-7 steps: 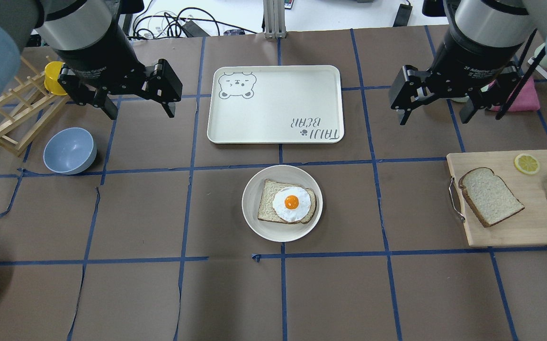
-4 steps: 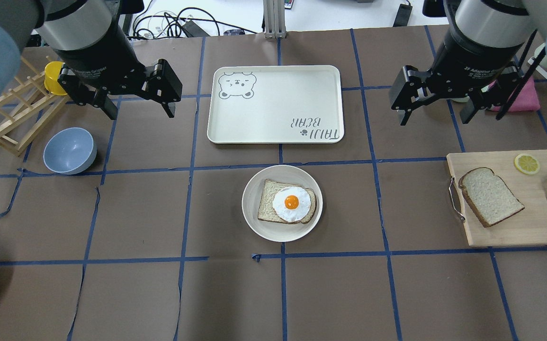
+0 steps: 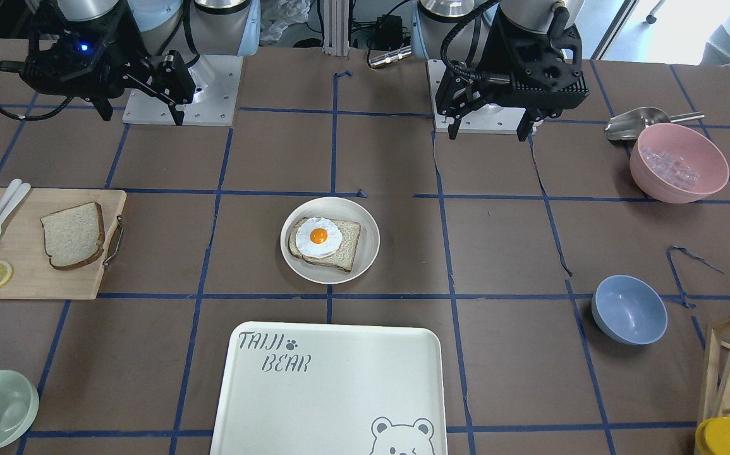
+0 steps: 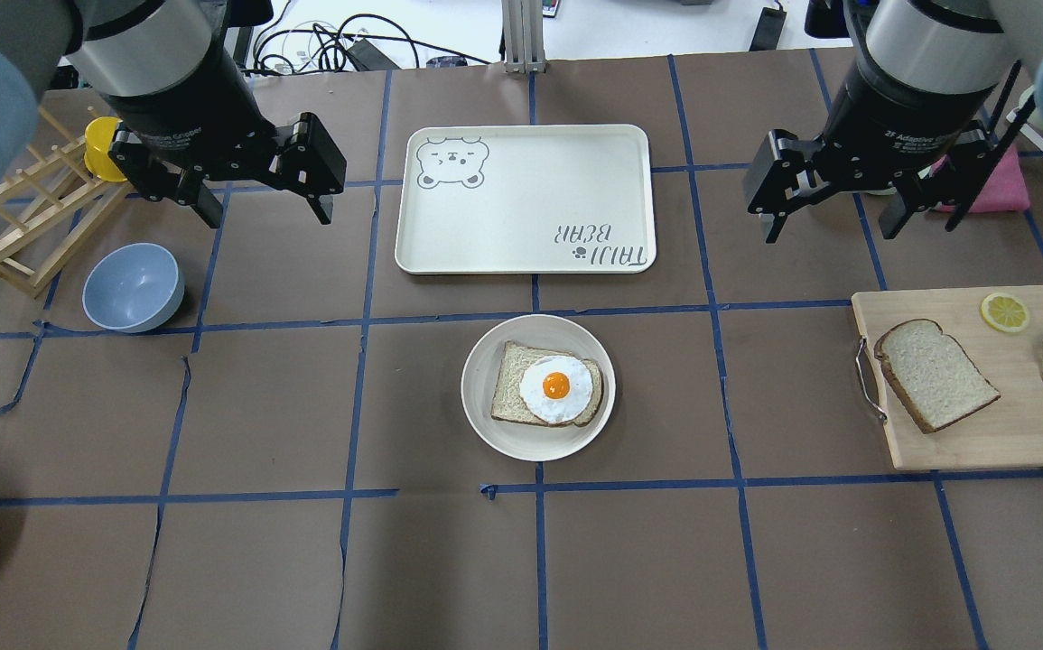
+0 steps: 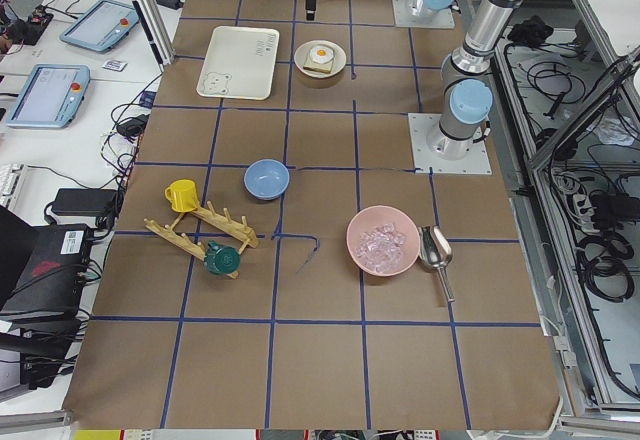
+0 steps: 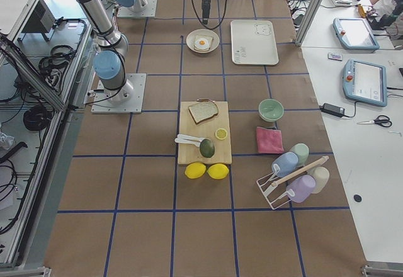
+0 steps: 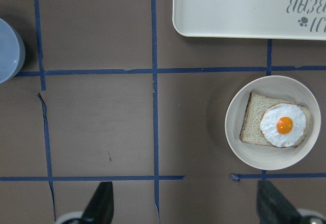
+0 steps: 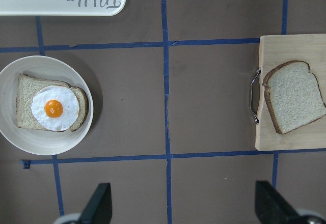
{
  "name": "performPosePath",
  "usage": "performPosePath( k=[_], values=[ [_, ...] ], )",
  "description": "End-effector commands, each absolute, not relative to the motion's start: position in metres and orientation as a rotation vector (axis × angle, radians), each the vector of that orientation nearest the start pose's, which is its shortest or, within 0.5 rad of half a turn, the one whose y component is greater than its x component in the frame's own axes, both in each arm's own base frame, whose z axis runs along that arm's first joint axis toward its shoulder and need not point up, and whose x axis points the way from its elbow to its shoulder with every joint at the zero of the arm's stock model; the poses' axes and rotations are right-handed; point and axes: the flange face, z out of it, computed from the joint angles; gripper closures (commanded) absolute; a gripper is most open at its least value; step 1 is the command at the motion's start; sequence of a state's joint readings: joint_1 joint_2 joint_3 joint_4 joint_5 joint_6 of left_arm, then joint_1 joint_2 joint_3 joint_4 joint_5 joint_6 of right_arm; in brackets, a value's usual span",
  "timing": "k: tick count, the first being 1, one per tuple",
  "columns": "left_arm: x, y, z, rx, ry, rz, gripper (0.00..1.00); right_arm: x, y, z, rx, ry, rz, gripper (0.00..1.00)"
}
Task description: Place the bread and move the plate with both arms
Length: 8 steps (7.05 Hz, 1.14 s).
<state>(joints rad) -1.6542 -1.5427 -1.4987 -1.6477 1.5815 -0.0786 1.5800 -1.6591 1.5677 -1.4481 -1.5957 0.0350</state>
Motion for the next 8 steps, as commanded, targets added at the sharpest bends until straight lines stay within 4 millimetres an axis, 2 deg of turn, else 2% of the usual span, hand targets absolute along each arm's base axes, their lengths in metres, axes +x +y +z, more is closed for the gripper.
performPosePath(
  k=[1, 6, 7, 8],
  values=[
    [-0.172, -0.468, 0.529, 0.005, 3.133, -0.037, 0.00, 0.135, -0.449, 0.518, 0.021, 3.169, 0.053, 0.00],
    [-0.170, -0.465, 0.531, 0.002, 3.131, -0.042, 0.00, 0.130, -0.448, 0.512, -0.011, 3.168, 0.124, 0.00],
    [-0.171, -0.465, 0.530, 0.005, 3.131, -0.040, 0.00, 0.122, -0.453, 0.509, -0.099, 3.171, 0.120, 0.00],
    [-0.171, -0.465, 0.531, 0.005, 3.131, -0.042, 0.00, 0.105, -0.458, 0.509, -0.087, 3.169, 0.121, 0.00]
  ],
)
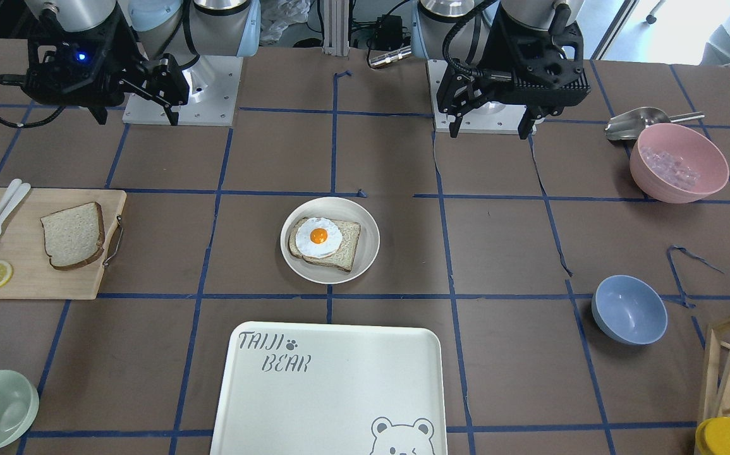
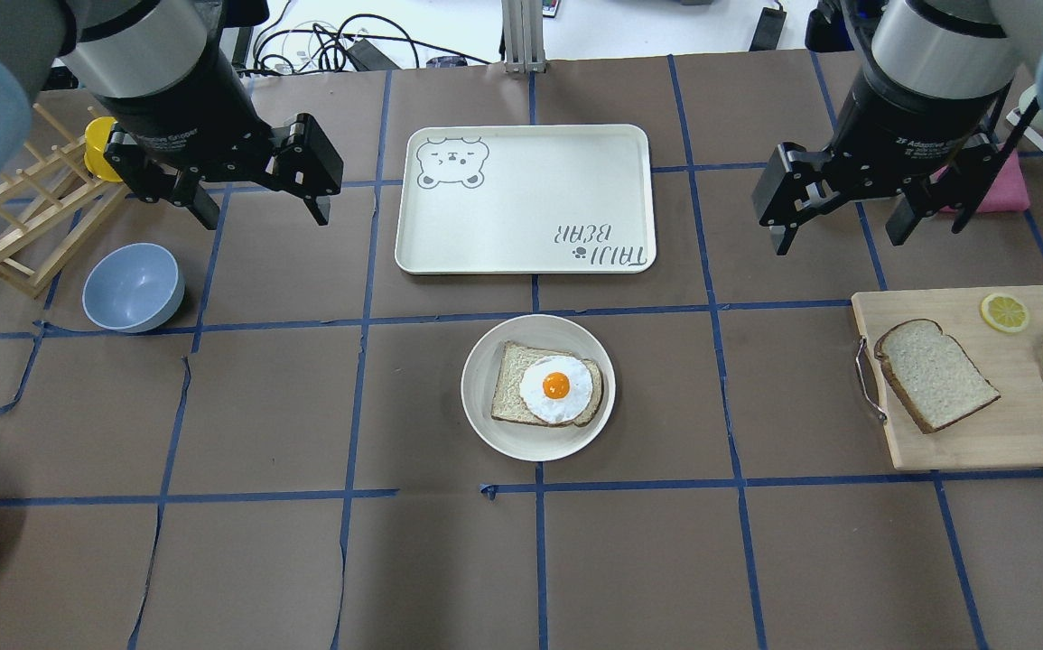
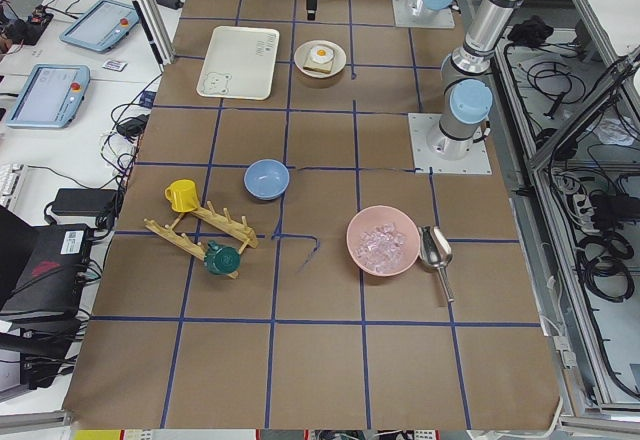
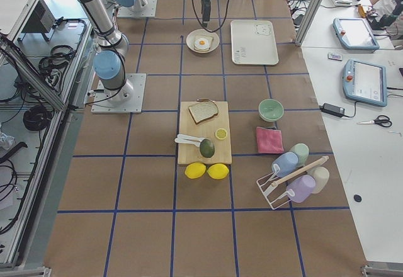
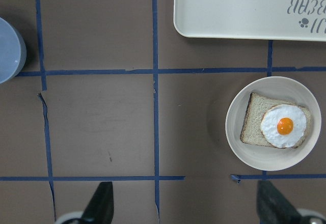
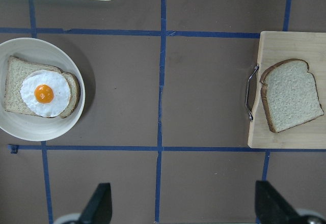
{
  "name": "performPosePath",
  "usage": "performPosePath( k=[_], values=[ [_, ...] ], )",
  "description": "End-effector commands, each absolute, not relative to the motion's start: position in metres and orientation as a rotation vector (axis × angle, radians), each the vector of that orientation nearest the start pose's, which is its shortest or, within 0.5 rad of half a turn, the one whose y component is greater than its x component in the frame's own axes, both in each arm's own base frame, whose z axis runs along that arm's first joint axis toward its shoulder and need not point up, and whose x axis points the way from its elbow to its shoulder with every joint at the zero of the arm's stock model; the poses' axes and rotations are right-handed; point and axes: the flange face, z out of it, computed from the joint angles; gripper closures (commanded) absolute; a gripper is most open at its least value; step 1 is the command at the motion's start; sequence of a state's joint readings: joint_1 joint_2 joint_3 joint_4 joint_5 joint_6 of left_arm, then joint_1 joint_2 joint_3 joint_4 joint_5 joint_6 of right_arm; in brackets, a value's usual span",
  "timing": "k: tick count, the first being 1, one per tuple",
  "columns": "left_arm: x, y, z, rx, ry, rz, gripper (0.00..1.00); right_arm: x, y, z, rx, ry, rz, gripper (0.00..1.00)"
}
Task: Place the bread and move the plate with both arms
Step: 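Move the right gripper down to the bread slice on the cutting board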
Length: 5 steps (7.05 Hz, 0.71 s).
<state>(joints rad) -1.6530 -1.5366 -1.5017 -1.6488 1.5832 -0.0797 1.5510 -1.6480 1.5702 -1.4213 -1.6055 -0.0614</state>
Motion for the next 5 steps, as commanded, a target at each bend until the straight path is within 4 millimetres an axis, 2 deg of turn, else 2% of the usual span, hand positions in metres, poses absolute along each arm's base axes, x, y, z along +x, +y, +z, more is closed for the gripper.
performPosePath(
  k=[1, 2, 3, 5],
  values=[
    [-0.171, -0.466, 0.530, 0.005, 3.133, -0.040, 0.00, 0.078, -0.467, 0.498, -0.047, 3.162, 0.152, 0.00],
    [-0.171, -0.466, 0.530, 0.005, 3.131, -0.037, 0.00, 0.041, -0.477, 0.483, 0.049, 3.141, 0.199, 0.00],
    [-0.171, -0.466, 0.530, 0.005, 3.131, -0.037, 0.00, 0.020, -0.489, 0.473, 0.107, 3.139, 0.196, 0.00],
    [-0.171, -0.466, 0.530, 0.005, 3.131, -0.040, 0.00, 0.008, -0.529, 0.437, 0.121, 3.151, 0.153, 0.00]
  ],
)
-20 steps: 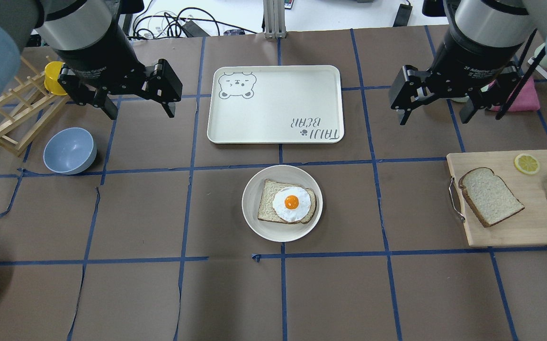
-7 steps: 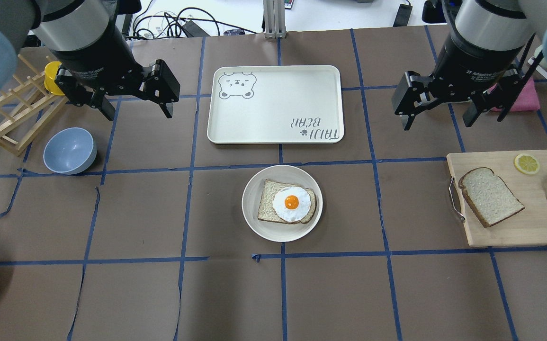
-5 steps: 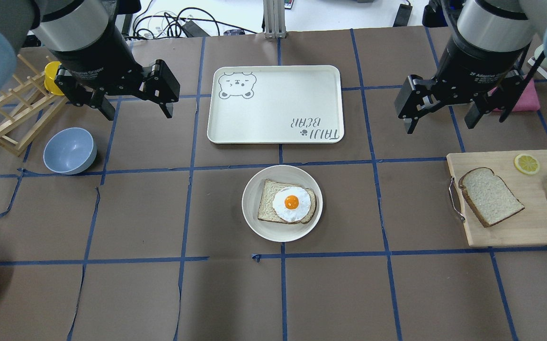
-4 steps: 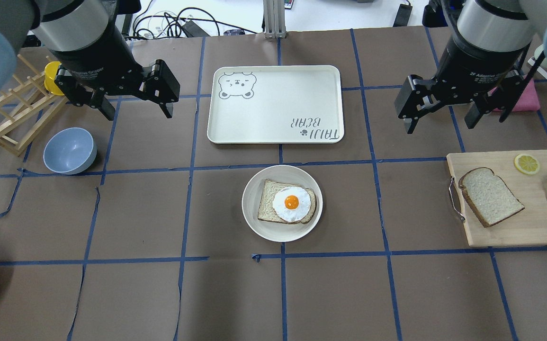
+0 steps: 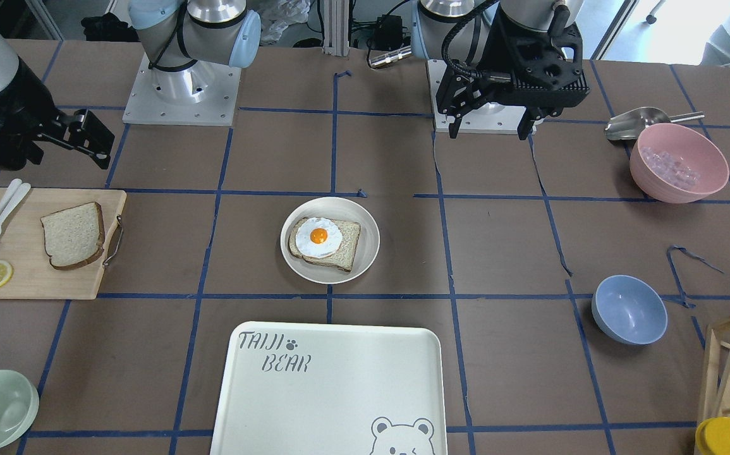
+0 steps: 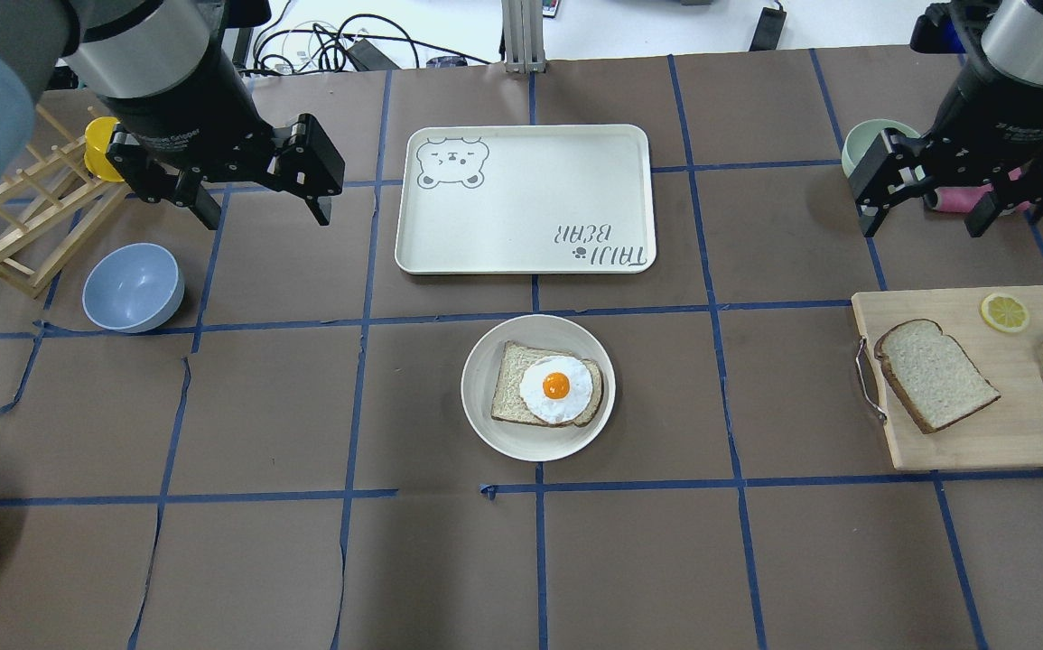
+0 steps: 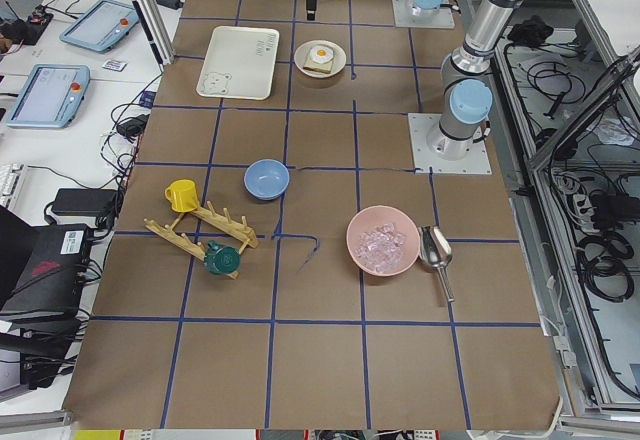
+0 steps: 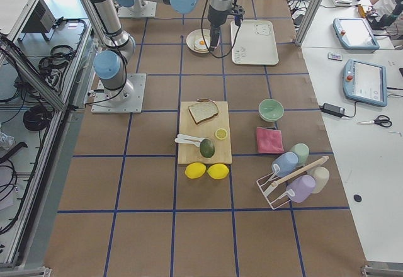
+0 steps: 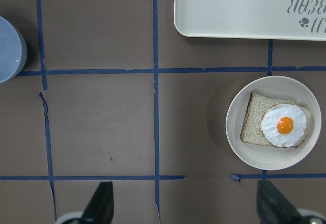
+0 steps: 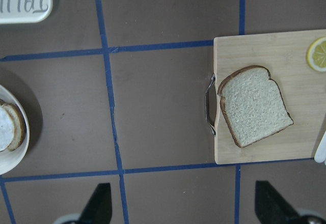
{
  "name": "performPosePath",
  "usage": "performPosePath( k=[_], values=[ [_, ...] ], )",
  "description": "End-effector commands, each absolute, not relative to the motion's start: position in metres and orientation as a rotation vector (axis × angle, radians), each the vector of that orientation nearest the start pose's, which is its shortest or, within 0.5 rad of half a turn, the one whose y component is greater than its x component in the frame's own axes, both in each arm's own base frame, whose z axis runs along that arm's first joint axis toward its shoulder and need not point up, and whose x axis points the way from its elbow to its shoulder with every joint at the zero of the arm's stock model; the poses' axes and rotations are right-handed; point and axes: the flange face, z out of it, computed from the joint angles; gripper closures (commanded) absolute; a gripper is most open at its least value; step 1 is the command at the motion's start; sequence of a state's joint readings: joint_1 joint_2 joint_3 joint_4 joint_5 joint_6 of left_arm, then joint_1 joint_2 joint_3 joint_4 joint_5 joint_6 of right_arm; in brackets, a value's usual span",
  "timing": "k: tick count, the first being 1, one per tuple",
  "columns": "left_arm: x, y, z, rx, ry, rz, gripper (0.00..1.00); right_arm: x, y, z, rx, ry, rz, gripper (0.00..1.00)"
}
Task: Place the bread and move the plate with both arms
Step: 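Move the right gripper down to the bread slice on the cutting board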
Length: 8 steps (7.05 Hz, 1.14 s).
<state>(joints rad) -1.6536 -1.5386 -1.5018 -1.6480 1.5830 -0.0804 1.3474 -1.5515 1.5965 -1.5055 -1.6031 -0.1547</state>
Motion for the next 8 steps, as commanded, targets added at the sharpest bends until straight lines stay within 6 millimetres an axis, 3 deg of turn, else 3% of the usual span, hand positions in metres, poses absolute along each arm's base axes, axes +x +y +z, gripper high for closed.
performPosePath(
  k=[1, 2, 3, 5, 6, 8],
  values=[
    [-0.171, -0.466, 0.530, 0.005, 3.133, -0.040, 0.00, 0.003, -0.543, 0.425, 0.148, 3.159, 0.111, 0.00],
    [-0.171, -0.466, 0.531, 0.005, 3.131, -0.045, 0.00, -0.001, -0.549, 0.410, 0.137, 3.146, 0.104, 0.00],
    [-0.171, -0.468, 0.532, -0.015, 3.134, -0.061, 0.00, -0.006, -0.541, 0.381, 0.130, 3.143, 0.190, 0.00],
    [-0.169, -0.470, 0.532, -0.008, 3.134, -0.076, 0.00, -0.045, -0.521, 0.340, 0.220, 3.097, 0.320, 0.00],
    [-0.170, -0.469, 0.532, -0.005, 3.132, -0.076, 0.00, -0.057, -0.519, 0.325, 0.166, 3.099, 0.312, 0.00],
    [-0.169, -0.469, 0.532, -0.005, 3.134, -0.078, 0.00, -0.053, -0.500, 0.291, 0.254, 3.096, 0.422, 0.04]
  ],
)
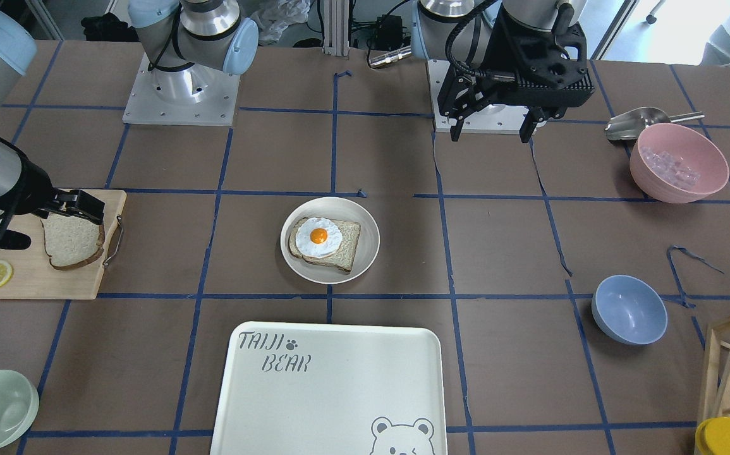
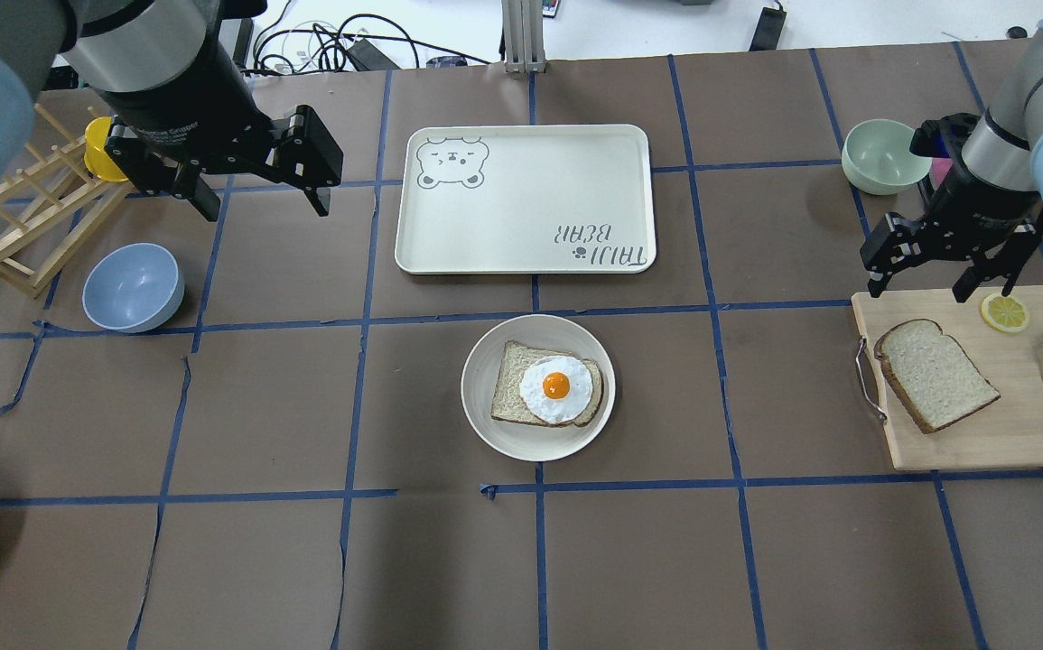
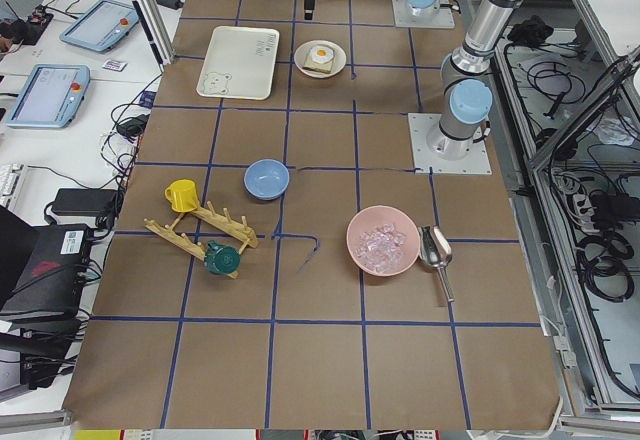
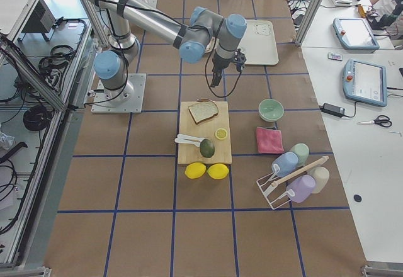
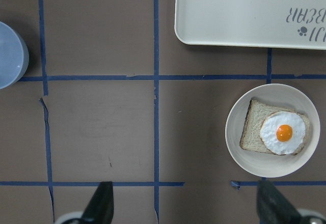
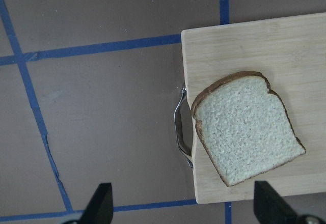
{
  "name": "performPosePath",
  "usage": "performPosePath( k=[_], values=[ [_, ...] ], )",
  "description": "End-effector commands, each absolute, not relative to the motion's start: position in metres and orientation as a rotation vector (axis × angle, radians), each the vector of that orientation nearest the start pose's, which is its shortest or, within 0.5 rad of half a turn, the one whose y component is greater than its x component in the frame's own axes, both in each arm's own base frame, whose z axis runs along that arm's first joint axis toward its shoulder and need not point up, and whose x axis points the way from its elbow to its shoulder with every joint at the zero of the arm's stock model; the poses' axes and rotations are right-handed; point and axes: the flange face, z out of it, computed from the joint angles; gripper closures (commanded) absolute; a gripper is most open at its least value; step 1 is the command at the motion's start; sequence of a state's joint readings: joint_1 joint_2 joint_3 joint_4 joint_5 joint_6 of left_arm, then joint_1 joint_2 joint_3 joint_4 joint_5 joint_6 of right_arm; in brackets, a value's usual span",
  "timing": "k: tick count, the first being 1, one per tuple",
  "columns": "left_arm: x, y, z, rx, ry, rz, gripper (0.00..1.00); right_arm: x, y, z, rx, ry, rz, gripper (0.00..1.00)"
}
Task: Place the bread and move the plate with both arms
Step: 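Move the right gripper down to the bread slice on the cutting board, then close the right gripper on the bread slice's edge and lift it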
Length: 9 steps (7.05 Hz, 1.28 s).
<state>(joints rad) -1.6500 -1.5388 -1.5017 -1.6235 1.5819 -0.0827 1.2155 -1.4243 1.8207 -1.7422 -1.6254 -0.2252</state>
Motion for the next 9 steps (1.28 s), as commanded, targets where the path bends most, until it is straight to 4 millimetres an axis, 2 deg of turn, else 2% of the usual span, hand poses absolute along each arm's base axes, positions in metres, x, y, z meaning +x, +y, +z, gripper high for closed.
performPosePath(
  k=[1, 2, 3, 4, 6, 7, 9],
  values=[
    [-0.170, -0.468, 0.533, -0.003, 3.132, -0.078, 0.00, -0.053, -0.499, 0.280, 0.297, 3.110, 0.389, 0.07],
    [-0.170, -0.469, 0.532, -0.003, 3.134, -0.076, 0.00, -0.053, -0.498, 0.250, 0.294, 3.113, 0.380, 0.15],
    [-0.170, -0.468, 0.533, 0.000, 3.134, -0.078, 0.00, -0.058, -0.497, 0.239, 0.289, 3.180, 0.344, 0.13],
    [-0.170, -0.469, 0.532, 0.000, 3.134, -0.076, 0.00, -0.058, -0.493, 0.228, 0.317, 3.186, 0.378, 0.16],
    [-0.170, -0.469, 0.532, 0.000, 3.134, -0.076, 0.00, -0.058, -0.497, 0.212, 0.343, 3.164, 0.401, 0.42],
    [-0.170, -0.469, 0.532, 0.000, 3.132, -0.076, 0.00, -0.059, -0.498, 0.207, 0.344, 3.162, 0.407, 0.45],
    [-0.169, -0.469, 0.532, -0.003, 3.134, -0.076, 0.00, -0.062, -0.506, 0.198, 0.379, 3.181, 0.359, 0.44]
  ],
)
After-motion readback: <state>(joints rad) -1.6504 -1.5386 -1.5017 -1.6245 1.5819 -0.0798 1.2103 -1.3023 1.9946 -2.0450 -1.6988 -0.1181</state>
